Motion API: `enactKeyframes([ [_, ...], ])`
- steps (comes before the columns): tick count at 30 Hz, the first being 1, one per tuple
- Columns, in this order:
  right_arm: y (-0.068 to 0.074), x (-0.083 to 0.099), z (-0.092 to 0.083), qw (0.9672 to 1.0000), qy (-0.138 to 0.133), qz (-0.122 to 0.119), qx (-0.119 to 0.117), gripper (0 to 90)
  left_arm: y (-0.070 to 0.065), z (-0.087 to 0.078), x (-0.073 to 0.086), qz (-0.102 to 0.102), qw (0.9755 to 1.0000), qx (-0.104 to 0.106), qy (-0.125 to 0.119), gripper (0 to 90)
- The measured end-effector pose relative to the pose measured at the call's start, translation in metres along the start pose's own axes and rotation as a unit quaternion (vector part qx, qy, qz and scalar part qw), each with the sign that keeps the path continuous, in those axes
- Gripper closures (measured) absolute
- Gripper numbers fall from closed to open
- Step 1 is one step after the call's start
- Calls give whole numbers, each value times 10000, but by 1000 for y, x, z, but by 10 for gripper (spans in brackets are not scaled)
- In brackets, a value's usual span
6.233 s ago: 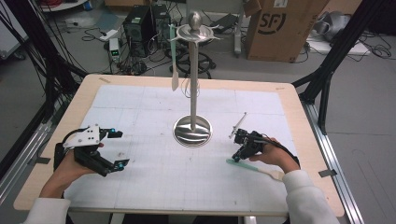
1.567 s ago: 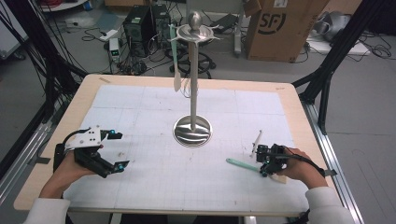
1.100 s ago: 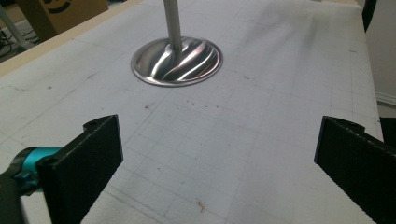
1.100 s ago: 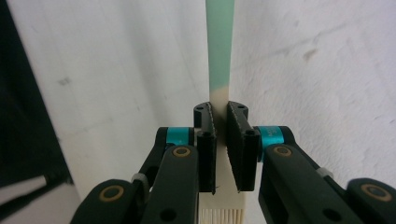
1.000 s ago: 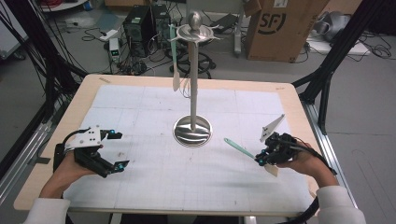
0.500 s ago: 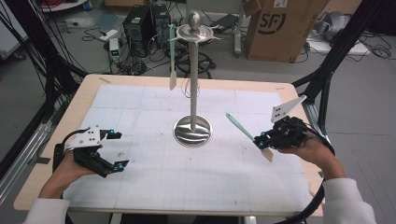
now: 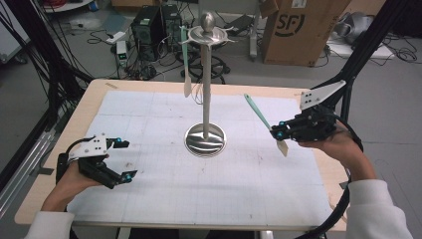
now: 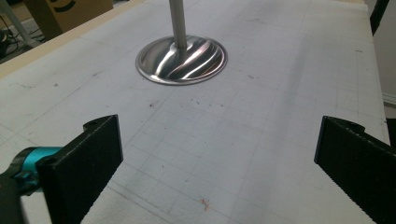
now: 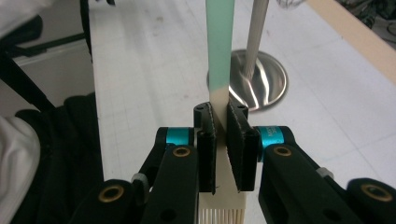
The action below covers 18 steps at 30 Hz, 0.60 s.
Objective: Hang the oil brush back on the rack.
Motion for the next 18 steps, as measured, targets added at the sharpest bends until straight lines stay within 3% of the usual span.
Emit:
enactKeyframes([
  [6,-3,-21,-14,9994,-323,91,28,825,-1,1,0,-6,10000,10,-9,17],
  [18,-12,-64,-34,9986,-486,-66,185,825,-2,1,1,37,10000,30,54,17],
])
Point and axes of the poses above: each handheld gripper's, and its own axes: z roughly forward along the jaws, x roughly out of its underside, y roughly to its left, the point moved 7 cm from there along z, roughly forward along the jaws, and after that the axes turned 14 degrees about -x, right-handed, at the moved point
